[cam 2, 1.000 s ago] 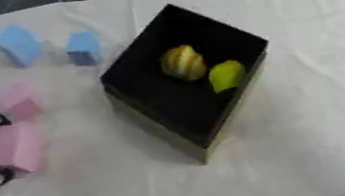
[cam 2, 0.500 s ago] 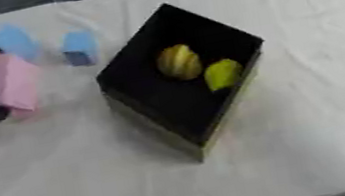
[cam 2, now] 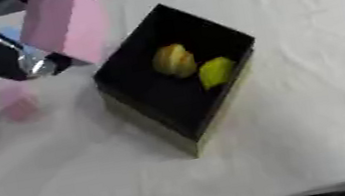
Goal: Pick up objects on the table and place them in the box.
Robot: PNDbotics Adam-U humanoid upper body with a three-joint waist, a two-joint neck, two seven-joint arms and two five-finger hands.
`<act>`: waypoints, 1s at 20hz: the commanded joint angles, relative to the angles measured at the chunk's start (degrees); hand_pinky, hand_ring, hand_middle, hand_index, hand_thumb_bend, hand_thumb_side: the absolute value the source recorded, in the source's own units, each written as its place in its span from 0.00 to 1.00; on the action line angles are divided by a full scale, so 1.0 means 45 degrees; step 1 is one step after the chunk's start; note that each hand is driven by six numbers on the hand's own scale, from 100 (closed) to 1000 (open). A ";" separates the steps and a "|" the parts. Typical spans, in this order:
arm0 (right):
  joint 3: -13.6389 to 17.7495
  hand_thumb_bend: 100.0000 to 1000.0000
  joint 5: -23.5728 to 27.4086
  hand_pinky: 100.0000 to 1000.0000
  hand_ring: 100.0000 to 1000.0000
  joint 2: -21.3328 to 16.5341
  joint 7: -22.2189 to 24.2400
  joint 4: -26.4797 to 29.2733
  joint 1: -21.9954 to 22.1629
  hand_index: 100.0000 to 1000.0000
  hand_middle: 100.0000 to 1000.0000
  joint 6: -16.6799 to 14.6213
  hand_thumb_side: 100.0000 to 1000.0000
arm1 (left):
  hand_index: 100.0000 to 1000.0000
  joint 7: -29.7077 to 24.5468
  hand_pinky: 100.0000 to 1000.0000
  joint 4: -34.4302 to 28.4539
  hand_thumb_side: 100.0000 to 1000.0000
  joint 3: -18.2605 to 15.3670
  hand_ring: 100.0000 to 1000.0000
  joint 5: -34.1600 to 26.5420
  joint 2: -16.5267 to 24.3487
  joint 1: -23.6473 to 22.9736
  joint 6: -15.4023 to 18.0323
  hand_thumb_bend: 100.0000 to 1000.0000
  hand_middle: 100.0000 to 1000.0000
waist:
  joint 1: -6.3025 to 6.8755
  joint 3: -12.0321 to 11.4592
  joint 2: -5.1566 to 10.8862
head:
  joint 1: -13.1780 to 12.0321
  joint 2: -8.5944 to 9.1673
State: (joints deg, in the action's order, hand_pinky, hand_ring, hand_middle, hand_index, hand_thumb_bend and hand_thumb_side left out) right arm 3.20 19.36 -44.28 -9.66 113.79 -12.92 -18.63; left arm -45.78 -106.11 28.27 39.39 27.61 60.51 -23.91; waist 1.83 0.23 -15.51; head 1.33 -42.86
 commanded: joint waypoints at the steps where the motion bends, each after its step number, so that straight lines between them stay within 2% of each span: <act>1: 0.0169 0.00 0.0182 0.85 0.81 -0.0500 0.0008 0.0179 -0.0232 0.75 0.54 0.0001 0.49 | 0.56 -0.1043 0.64 0.1174 0.00 0.0201 0.56 0.0851 -0.1468 0.0480 -0.0936 0.01 0.51 | -0.0076 -0.0035 0.0417 | -0.0153 0.0024; 6: 0.0076 0.00 0.0250 0.85 0.81 -0.0422 0.0161 0.0179 -0.0416 0.75 0.54 0.0095 0.49 | 0.57 -0.0279 0.65 0.3169 0.00 0.0435 0.57 0.2026 -0.3212 0.0661 -0.0201 0.02 0.52 | -0.0142 -0.0010 0.0357 | -0.0405 0.0142; 16: -0.0001 0.00 0.0244 0.86 0.81 -0.0144 0.0324 0.0179 -0.0433 0.75 0.54 0.0184 0.49 | 0.59 0.1044 0.66 0.5677 0.00 0.0429 0.58 0.2805 -0.4419 0.0167 0.0321 0.06 0.54 | -0.0126 0.0229 0.0231 | -0.0566 0.0242; 19: -0.0015 0.00 0.0250 0.86 0.81 -0.0058 0.0348 0.0179 -0.0450 0.75 0.54 0.0229 0.49 | 0.66 0.1306 0.70 0.6140 0.00 0.0520 0.64 0.2819 -0.4741 0.0009 0.0544 0.13 0.59 | -0.0118 0.0302 0.0203 | -0.0620 0.0248; 20: -0.0011 0.00 0.0250 0.86 0.81 -0.0044 0.0349 0.0179 -0.0447 0.75 0.54 0.0235 0.49 | 0.77 0.1328 0.75 0.6269 0.00 0.0561 0.72 0.2796 -0.4799 -0.0032 0.0649 0.20 0.69 | -0.0110 0.0318 0.0199 | -0.0625 0.0241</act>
State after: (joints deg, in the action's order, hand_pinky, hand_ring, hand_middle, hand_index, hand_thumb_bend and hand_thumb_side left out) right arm 2.75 20.27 -43.50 -8.12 113.79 -14.32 -17.65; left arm -40.17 -78.06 30.84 51.90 6.40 59.54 -21.29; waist 1.80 1.59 -15.54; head -1.22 -42.27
